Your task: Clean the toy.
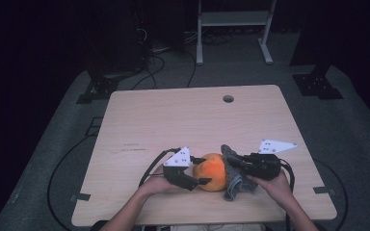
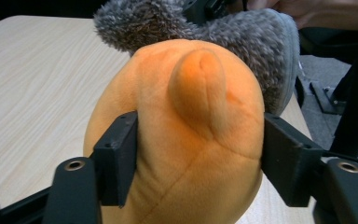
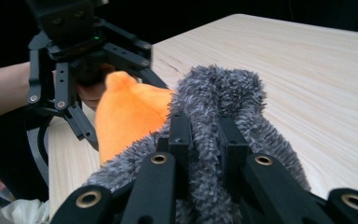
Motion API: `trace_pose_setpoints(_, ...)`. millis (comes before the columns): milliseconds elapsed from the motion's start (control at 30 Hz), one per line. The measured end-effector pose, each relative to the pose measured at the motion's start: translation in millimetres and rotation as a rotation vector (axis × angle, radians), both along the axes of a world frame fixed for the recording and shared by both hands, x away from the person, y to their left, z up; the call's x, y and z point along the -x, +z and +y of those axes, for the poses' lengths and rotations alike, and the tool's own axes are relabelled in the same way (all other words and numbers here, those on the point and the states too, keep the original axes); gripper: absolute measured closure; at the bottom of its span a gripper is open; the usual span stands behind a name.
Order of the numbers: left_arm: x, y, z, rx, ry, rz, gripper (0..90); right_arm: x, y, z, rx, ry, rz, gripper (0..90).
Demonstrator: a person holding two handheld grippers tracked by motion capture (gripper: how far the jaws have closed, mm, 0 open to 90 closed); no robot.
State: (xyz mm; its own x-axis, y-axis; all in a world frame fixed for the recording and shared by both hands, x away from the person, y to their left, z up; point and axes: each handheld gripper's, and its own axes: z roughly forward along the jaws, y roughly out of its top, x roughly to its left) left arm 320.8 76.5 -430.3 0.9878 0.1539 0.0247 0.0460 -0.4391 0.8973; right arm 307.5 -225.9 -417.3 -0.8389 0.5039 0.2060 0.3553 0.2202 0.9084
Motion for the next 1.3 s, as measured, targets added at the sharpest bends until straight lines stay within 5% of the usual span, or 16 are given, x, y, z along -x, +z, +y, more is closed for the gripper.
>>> trace_pose_setpoints(167, 3.2, -0.8, -4.7, -0.005, -0.016, -0.012, 34.5, 6.0, -4.1, -16.8, 0.023, -0.033, 0.023, 78.7)
trace_pose_setpoints(300, 2.4, -1.9, -3.9, 0.004, -0.020, 0.000, 34.4, 11.9, 2.0, -19.6, -0.019, -0.026, 0.008, 78.8)
trace_pose_setpoints(433, -2.5, -1.8, 0.7, 0.034, -0.056, 0.074, 26.7, 13.0, 6.2, -6.6, -0.006, 0.009, -0.019, 78.7)
trace_pose_setpoints(533, 0.0, -1.2, 0.8, 0.016, -0.034, 0.029, 33.7, 9.3, -1.5, -8.6, 0.003, 0.006, 0.004, 78.8)
trace_pose_setpoints(667, 1.1, -1.3, -2.2, 0.007, -0.047, 0.019, 34.7, 10.8, -4.4, -17.7, 0.026, -0.035, 0.026, 78.8)
trace_pose_setpoints(767, 1.2, -2.2, -1.7, 0.012, -0.041, 0.020, 35.3, 13.1, -2.5, -24.9, -0.005, -0.045, 0.027, 78.7)
trace_pose_setpoints(833, 1.2, -3.1, -3.8, 0.015, -0.037, 0.014, 36.4, 14.3, 5.2, -19.7, -0.123, 0.017, 0.018, 78.6)
trace_pose_setpoints(900, 1.6, -2.8, -4.3, 0.008, -0.039, 0.010, 36.8, 14.1, 6.6, -15.9, -0.124, 0.025, 0.011, 78.6)
trace_pose_setpoints(1000, 2.3, -2.6, -2.7, 0.002, -0.038, -0.007, 39.2, 12.4, 1.6, 0.5, -0.028, 0.037, -0.004, 78.7)
trace_pose_setpoints(1133, 2.0, -2.2, -1.2, 0.005, -0.039, -0.007, 39.2, 12.3, -0.7, -7.6, 0.032, -0.004, -0.009, 78.8)
trace_pose_setpoints(1233, 1.9, -2.0, -1.3, 0.000, -0.047, -0.013, 39.4, 11.8, -2.2, -18.6, 0.039, -0.043, 0.017, 78.7)
trace_pose_setpoints(1300, 3.0, -1.4, -1.6, -0.005, -0.053, -0.019, 39.6, 12.8, 1.4, -19.4, -0.009, -0.021, 0.016, 78.6)
